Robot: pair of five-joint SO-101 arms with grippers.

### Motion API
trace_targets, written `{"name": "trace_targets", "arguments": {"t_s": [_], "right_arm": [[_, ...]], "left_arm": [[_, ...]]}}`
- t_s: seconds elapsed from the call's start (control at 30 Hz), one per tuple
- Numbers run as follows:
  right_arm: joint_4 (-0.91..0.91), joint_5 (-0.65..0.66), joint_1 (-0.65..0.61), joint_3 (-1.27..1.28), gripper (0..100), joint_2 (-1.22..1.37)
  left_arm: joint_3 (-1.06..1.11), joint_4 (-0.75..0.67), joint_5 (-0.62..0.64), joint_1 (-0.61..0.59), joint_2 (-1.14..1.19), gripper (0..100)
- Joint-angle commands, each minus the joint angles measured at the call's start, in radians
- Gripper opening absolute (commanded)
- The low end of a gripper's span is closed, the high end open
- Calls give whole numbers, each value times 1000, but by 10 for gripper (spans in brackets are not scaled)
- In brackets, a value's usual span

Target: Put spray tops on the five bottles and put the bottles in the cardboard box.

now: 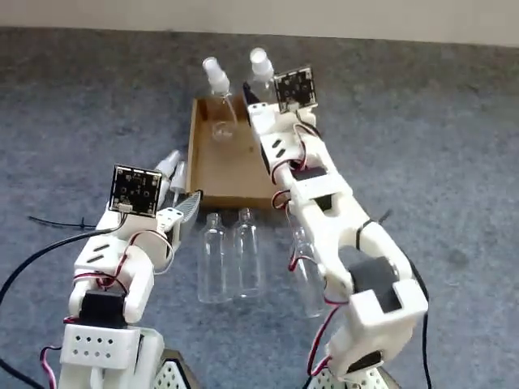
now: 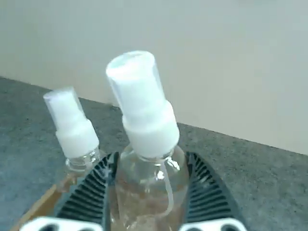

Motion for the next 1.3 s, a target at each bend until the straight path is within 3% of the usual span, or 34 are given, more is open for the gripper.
{"name": "trace_targets", "arguments": {"t_s": [0.0, 1.27], "right_arm": [[-62, -8, 25, -54, 4, 35], [-64, -8, 50, -139, 4, 140]], "left_arm": [[-4, -28, -8, -8, -2, 270], [-2, -23, -6, -7, 1, 270]]}}
